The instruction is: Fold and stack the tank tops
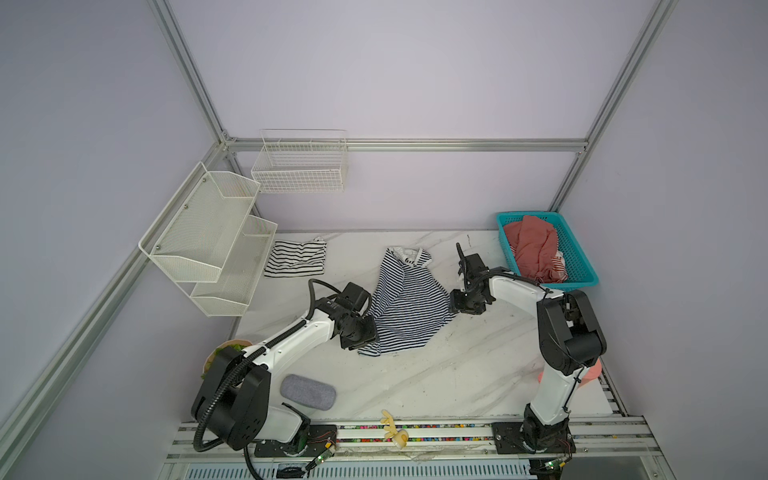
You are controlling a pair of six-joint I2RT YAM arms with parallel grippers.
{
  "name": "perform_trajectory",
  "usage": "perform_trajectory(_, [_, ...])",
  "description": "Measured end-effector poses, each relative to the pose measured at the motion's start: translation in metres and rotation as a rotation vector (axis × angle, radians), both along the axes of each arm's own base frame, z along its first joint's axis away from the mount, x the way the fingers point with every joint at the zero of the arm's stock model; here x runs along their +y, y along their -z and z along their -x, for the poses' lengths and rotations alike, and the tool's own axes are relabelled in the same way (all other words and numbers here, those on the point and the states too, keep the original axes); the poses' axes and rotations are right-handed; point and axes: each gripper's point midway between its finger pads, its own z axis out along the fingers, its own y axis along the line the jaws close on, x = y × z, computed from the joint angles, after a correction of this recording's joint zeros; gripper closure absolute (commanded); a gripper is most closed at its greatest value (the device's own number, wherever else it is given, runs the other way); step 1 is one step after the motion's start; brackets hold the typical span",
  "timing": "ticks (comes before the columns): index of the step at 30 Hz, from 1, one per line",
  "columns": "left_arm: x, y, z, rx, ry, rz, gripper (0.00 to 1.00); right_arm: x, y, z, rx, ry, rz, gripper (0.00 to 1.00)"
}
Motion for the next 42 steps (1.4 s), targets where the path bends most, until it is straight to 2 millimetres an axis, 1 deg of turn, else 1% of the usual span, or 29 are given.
perform_trajectory(3, [0.000,0.012,0.006,0.037,0.017,-0.043,0.51,0.004,0.007,0.006,0.013,-0.006,-0.028,0.43])
perform_trajectory(4, [-0.001,0.016,0.007,0.048,0.022,-0.055,0.51,0.006,0.006,0.005,0.008,-0.009,-0.046,0.44])
perform_trajectory(6, [-0.005,0.020,0.006,0.062,0.034,-0.072,0.51,0.010,0.006,0.004,-0.001,-0.013,-0.069,0.48])
perform_trajectory(10, [-0.015,0.025,-0.002,0.071,0.052,-0.086,0.51,0.016,0.006,0.003,-0.013,-0.019,-0.104,0.62])
perform_trajectory(13, [-0.018,0.034,-0.005,0.087,0.064,-0.103,0.54,0.019,0.007,0.004,-0.012,-0.025,-0.125,0.72])
perform_trajectory(15, [-0.017,0.042,-0.004,0.108,0.066,-0.121,0.59,0.021,0.008,0.007,-0.006,-0.030,-0.136,0.78])
perform_trajectory(17, [-0.016,0.049,-0.002,0.126,0.071,-0.135,0.62,0.021,0.009,0.008,-0.003,-0.029,-0.142,0.81])
perform_trajectory(19, [-0.016,0.049,-0.003,0.127,0.073,-0.140,0.67,0.022,0.009,0.010,0.001,-0.030,-0.146,0.84])
perform_trajectory(21, [-0.017,0.049,-0.005,0.122,0.078,-0.140,0.76,0.022,0.009,0.011,0.005,-0.031,-0.150,0.89])
perform_trajectory(23, [-0.017,0.049,-0.006,0.124,0.078,-0.142,0.84,0.022,0.008,0.012,0.004,-0.033,-0.152,0.96])
perform_trajectory(24, [-0.017,0.050,-0.007,0.125,0.079,-0.143,0.90,0.022,0.007,0.012,0.004,-0.031,-0.154,0.99])
perform_trajectory(26, [-0.018,0.049,-0.008,0.124,0.080,-0.144,0.98,0.022,0.006,0.012,0.001,-0.035,-0.156,1.00])
perform_trajectory(28, [-0.018,0.048,-0.009,0.122,0.080,-0.144,1.00,0.023,0.004,0.012,-0.003,-0.034,-0.158,1.00])
perform_trajectory(32, [-0.020,0.038,-0.012,0.102,0.080,-0.132,1.00,0.021,-0.007,0.011,-0.022,-0.024,-0.154,1.00])
perform_trajectory(34, [-0.021,0.027,-0.013,0.080,0.079,-0.116,1.00,0.019,-0.018,0.008,-0.044,-0.016,-0.149,1.00])
perform_trajectory(37, [-0.023,0.002,-0.013,0.022,0.076,-0.072,1.00,0.018,-0.047,0.001,-0.109,-0.007,-0.153,1.00])
perform_trajectory(42, [-0.028,-0.059,-0.016,-0.130,0.060,0.042,1.00,0.016,-0.118,-0.014,-0.266,0.004,-0.181,1.00])
